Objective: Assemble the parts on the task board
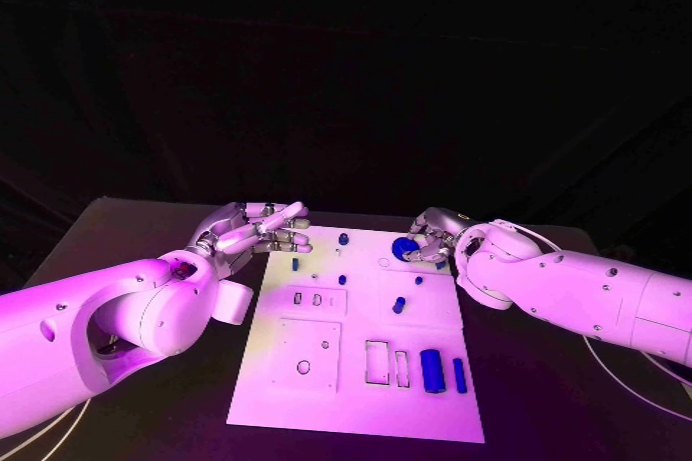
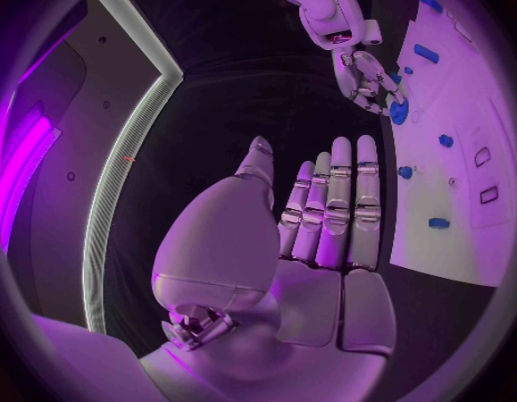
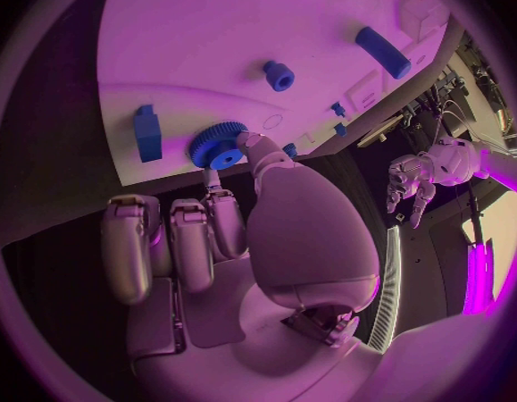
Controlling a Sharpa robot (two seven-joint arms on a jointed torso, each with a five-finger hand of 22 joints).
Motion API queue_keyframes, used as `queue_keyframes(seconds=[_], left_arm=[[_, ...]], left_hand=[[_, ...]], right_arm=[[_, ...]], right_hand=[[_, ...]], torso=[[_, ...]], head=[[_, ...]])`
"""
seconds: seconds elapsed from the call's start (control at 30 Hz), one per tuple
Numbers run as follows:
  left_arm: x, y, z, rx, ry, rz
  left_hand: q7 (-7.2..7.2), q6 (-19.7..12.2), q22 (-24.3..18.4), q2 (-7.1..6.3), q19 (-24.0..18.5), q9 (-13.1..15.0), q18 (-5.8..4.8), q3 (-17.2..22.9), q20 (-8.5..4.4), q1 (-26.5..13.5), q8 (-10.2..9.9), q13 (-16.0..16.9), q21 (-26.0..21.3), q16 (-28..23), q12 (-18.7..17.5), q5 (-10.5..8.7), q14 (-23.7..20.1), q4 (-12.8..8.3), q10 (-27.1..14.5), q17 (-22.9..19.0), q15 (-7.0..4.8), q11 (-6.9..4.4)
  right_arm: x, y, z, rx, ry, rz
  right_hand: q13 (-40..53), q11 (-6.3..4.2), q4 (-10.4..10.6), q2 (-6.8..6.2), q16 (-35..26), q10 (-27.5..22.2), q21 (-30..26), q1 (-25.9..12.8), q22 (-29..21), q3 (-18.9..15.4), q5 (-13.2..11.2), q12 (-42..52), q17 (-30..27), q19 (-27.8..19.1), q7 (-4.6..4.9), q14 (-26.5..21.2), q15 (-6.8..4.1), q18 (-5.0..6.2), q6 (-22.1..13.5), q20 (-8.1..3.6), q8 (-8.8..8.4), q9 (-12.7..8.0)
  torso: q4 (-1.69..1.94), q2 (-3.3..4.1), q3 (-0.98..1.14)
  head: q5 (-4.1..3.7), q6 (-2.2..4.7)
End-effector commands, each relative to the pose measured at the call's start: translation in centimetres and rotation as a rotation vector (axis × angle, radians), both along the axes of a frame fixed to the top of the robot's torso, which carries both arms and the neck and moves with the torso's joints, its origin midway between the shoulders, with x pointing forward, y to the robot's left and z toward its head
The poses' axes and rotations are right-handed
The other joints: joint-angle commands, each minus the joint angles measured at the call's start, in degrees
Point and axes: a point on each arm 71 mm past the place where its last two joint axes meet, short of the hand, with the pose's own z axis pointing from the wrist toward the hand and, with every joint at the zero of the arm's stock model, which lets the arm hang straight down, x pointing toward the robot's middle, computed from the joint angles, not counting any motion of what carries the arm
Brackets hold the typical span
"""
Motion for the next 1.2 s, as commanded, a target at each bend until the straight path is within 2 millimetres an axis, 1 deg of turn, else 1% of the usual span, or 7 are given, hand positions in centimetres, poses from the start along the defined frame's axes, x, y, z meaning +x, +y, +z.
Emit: queue_keyframes(seconds=[0.03,0.23,0.37,0.47,0.73,0.9,1.2], left_arm=[[0.0,-0.2,0.1,-0.01,-0.001,-0.02],[0.0,-0.2,0.1,-0.009,-0.001,-0.02],[0.0,-0.2,0.1,-0.009,0.001,-0.02],[0.0,-0.2,0.1,-0.008,0.001,-0.019],[0.0,-0.2,0.1,-0.008,0.002,-0.019],[0.0,-0.2,0.1,-0.008,0.002,-0.02],[0.0,-0.2,0.0,-0.008,0.002,-0.021]], left_hand=[[0.04,-0.3,-0.1,0.61,0.1,-0.1,0.71,-0.2,0.17,-0.1,-0.4,0.0,-0.2,-0.2,-0.2,0.12,-0.2,0.0,-0.2,0.1,0.23,-0.03],[0.06,-0.3,-0.1,0.62,0.1,-0.1,0.71,-0.3,0.18,-0.3,-0.4,0.0,-0.3,-0.2,-0.3,0.12,-0.2,0.0,-0.2,0.1,0.24,-0.02],[0.06,-0.3,-0.1,0.62,0.1,-0.1,0.71,-0.3,0.18,-0.3,-0.4,0.0,-0.3,-0.2,-0.3,0.12,-0.2,0.0,-0.2,0.1,0.24,-0.02],[0.06,-0.3,-0.1,0.62,0.1,-0.1,0.71,-0.3,0.18,-0.3,-0.4,0.0,-0.3,-0.2,-0.3,0.12,-0.2,0.0,-0.2,0.1,0.24,-0.02],[0.07,-0.3,-0.1,0.67,0.1,-0.1,0.71,-0.3,0.18,-0.3,-0.4,0.0,-0.3,-0.2,-0.3,0.12,-0.2,0.0,-0.2,0.1,0.24,-0.01],[0.08,-0.3,-0.1,0.68,0.1,-0.1,0.71,-0.4,0.19,-0.4,-0.5,0.0,-0.3,-0.2,-0.3,0.11,-0.3,0.1,-0.2,0.2,0.25,0.0],[0.09,-0.3,-0.1,0.68,0.1,-0.1,0.71,-0.4,0.19,-0.4,-0.5,0.0,-0.3,-0.3,-0.3,0.12,-0.3,0.1,-0.3,0.2,0.26,0.01]], right_arm=[[-0.1,0.2,-0.5,-0.023,0.024,0.011],[0.0,0.2,-0.6,-0.03,0.028,0.009],[0.0,0.1,-0.7,-0.026,0.02,0.006],[0.0,0.1,-0.6,-0.024,0.015,0.005],[0.0,0.2,-0.4,-0.015,-0.016,0.007],[-0.2,0.4,-0.1,-0.009,-0.049,0.016],[-0.9,1.0,0.7,0.004,-0.093,0.045]], right_hand=[[4.0,-0.14,0.3,-0.16,0.1,-0.4,-0.1,0.3,8.4,0.1,-0.2,-0.3,13.7,1.4,0.02,5.7,0.41,-0.83,-0.3,0.22,0.21,0.0],[4.5,-0.31,0.3,0.65,0.2,0.1,0.2,0.7,8.8,0.9,-0.6,0.2,13.8,1.7,-0.16,5.8,0.31,-0.91,0.3,0.19,1.51,0.7],[5.5,-1.08,-0.3,2.28,0.3,1.2,0.6,2.1,9.5,3.2,-4.2,1.1,14.1,2.1,-1.03,5.8,-0.26,-1.07,3.6,-0.2,2.71,1.4],[6.0,-1.59,-0.5,2.58,0.4,1.7,0.8,2.3,9.8,4.4,-4.3,1.5,14.2,2.4,-1.62,5.9,-0.69,-1.15,5.5,-0.55,2.61,1.6],[6.3,-2.21,-1.0,2.35,0.4,2.0,1.1,2.3,10.1,6.2,-4.3,1.7,14.3,2.6,-2.3,5.9,-1.27,-1.23,7.6,-1.15,1.75,1.8],[6.2,-2.21,-0.7,1.55,0.4,2.0,0.9,1.2,10.0,6.2,-4.7,1.6,14.3,2.5,-2.29,5.9,-1.32,-1.2,7.9,-1.28,1.09,1.9],[6.3,-2.22,-0.6,1.18,0.5,2.1,1.1,0.7,10.3,6.3,-4.8,1.7,14.4,2.7,-2.3,5.9,-1.33,-1.27,8.1,-1.31,0.74,1.9]], torso=[[0.04,0.01,0.01],[0.06,0.02,0.01],[0.04,0.0,0.02],[0.04,-0.01,0.01],[0.03,0.0,0.02],[0.03,0.01,0.03],[0.08,-0.07,-0.01]], head=[[-0.05,0.03],[0.0,0.01],[0.05,-0.1],[0.07,-0.1],[0.09,-0.05],[0.13,0.07],[0.09,0.33]])
